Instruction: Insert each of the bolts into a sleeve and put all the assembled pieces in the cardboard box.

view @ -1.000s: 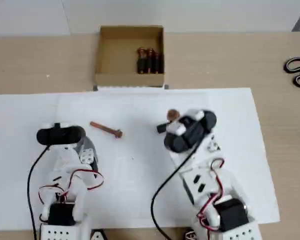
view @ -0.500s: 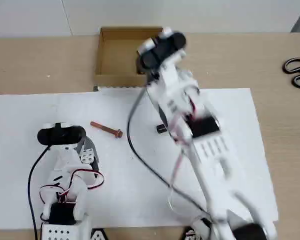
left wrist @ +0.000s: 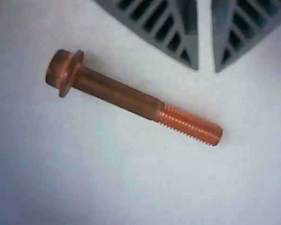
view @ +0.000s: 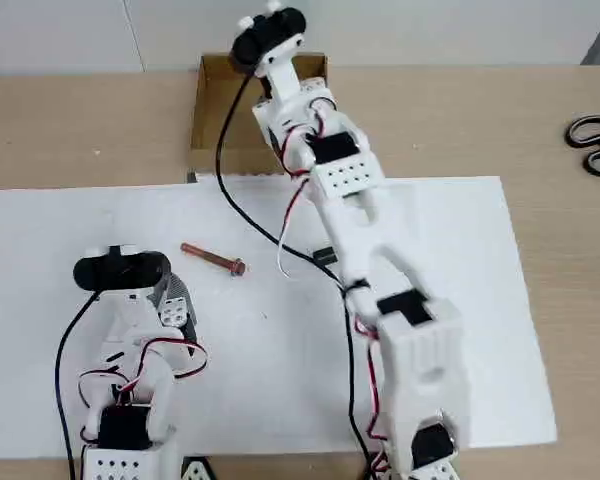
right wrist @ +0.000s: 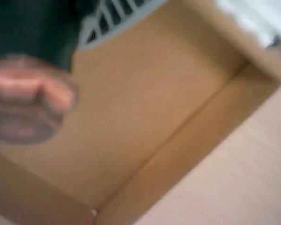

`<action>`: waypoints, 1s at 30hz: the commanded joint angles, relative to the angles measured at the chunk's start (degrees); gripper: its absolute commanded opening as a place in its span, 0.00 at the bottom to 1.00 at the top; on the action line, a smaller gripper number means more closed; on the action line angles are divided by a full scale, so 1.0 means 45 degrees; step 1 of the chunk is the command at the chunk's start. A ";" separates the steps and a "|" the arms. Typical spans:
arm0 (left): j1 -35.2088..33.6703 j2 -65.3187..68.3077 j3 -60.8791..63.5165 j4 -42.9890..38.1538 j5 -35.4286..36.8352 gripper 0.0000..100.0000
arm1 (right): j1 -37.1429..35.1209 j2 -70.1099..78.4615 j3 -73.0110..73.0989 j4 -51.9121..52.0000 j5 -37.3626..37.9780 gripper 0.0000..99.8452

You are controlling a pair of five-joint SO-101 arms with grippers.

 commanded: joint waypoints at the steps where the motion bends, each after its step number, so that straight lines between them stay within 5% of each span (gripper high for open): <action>1: -0.0039 -0.0156 -0.0029 0.0059 -0.0020 0.01 | -0.0225 0.1319 -0.2930 0.0303 0.0762 0.00; 7: -0.0039 -0.0156 -0.0029 0.0059 -0.0020 0.01 | -0.0186 0.3233 -0.5431 0.1846 0.1270 0.02; 14: -0.0039 -0.0156 -0.0029 0.0059 -0.0020 0.01 | -0.0166 0.4093 -0.7072 0.3878 0.1934 0.22; 23: -0.0039 -0.0156 -0.0029 0.0059 -0.0020 0.01 | -0.0186 0.4112 -0.9299 0.5773 0.1973 0.22; 30: -0.0039 -0.0156 -0.0029 0.0059 -0.0020 0.01 | -0.0244 0.4132 -1.2132 0.9817 0.1934 0.20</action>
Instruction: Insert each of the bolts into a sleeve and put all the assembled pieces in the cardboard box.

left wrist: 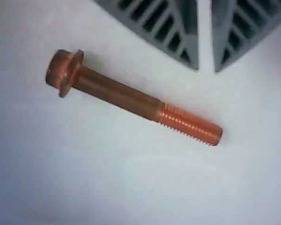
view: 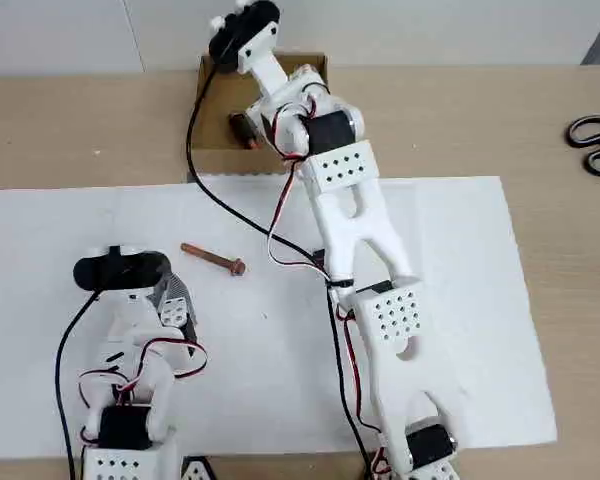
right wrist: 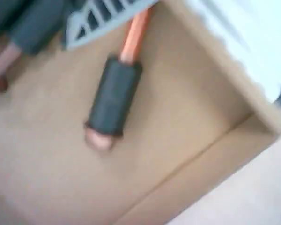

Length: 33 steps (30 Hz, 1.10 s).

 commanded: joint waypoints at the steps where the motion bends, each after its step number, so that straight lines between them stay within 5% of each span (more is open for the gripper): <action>1: -0.0039 -0.0156 -0.0029 0.0059 -0.0020 0.01 | -0.0166 -0.0186 -0.1993 0.2393 0.0059 0.19; 7: -0.0039 -0.0156 -0.0029 0.0059 -0.0020 0.01 | -0.0361 -0.0225 -0.3438 0.5558 0.0020 0.01; 22: -0.0039 -0.0156 -0.0049 0.0195 -0.0020 0.01 | -0.0127 -0.0303 -0.2891 0.7004 -0.1446 0.02; 33: -0.0059 -0.0156 -0.0049 0.0195 -0.0020 0.01 | -0.0147 -0.7043 0.7795 0.6808 -0.1407 0.02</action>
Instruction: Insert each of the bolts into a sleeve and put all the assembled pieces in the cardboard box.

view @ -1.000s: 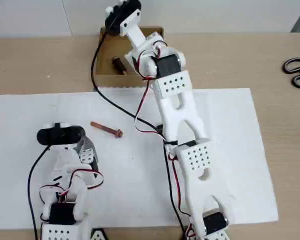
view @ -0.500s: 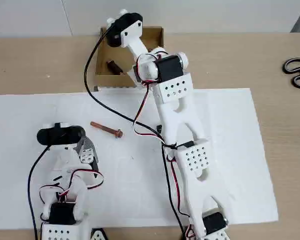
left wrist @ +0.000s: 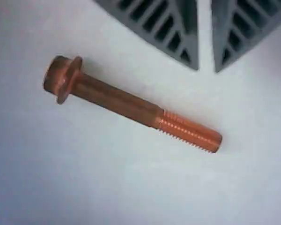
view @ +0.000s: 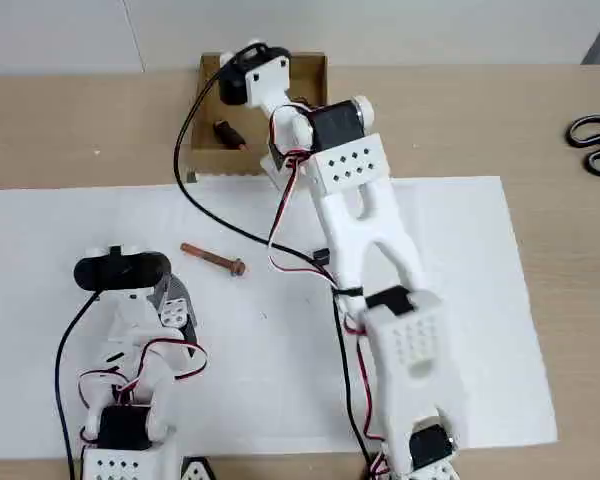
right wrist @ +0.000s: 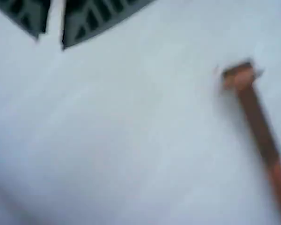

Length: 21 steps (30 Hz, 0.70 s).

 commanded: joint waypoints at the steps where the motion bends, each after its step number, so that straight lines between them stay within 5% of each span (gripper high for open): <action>1: -0.0059 -0.0156 -0.0049 0.0020 -0.0020 0.01 | 0.0205 -0.3136 0.3868 -0.0010 0.0020 0.02; 10: -0.0059 -0.0156 -0.0049 0.0020 -0.0020 0.01 | 0.0947 -0.4308 0.6408 -0.0088 0.5587 0.02; 21: -0.0059 -0.0156 -0.0049 0.0039 -0.0020 0.01 | 0.1026 -0.3937 0.6427 -0.0440 0.9241 0.15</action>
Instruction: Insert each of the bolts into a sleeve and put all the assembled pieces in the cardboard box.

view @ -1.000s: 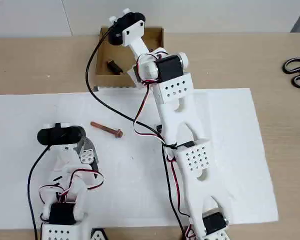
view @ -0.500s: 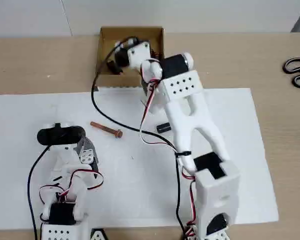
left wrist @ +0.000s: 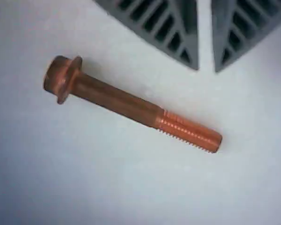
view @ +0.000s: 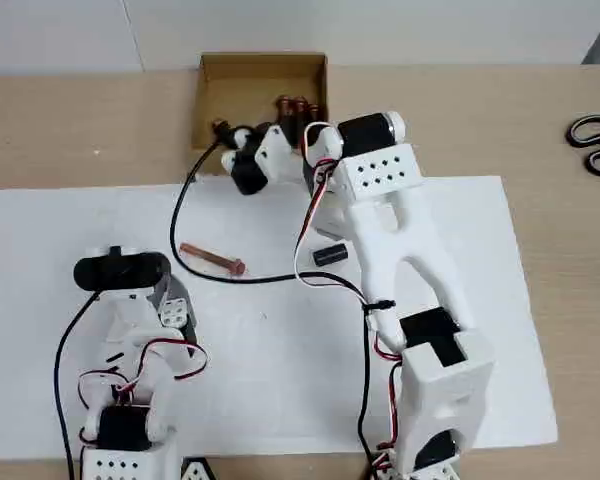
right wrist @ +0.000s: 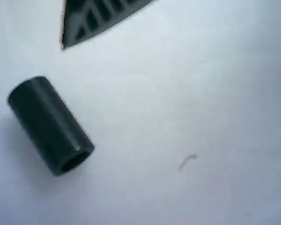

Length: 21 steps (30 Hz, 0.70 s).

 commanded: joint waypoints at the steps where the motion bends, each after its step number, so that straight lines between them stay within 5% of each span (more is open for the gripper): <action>1: -0.0059 -0.0156 -0.0049 0.0039 -0.0020 0.01 | 0.0088 -0.0400 0.0000 -0.0088 0.0469 0.16; 10: -0.0059 -0.0156 -0.0049 0.0039 -0.0020 0.01 | 0.0068 -0.0479 0.1250 0.0186 0.2637 0.20; 21: -0.0059 -0.0156 -0.0049 0.0059 -0.0020 0.01 | -0.0674 -0.0361 0.2032 0.0010 0.2891 0.20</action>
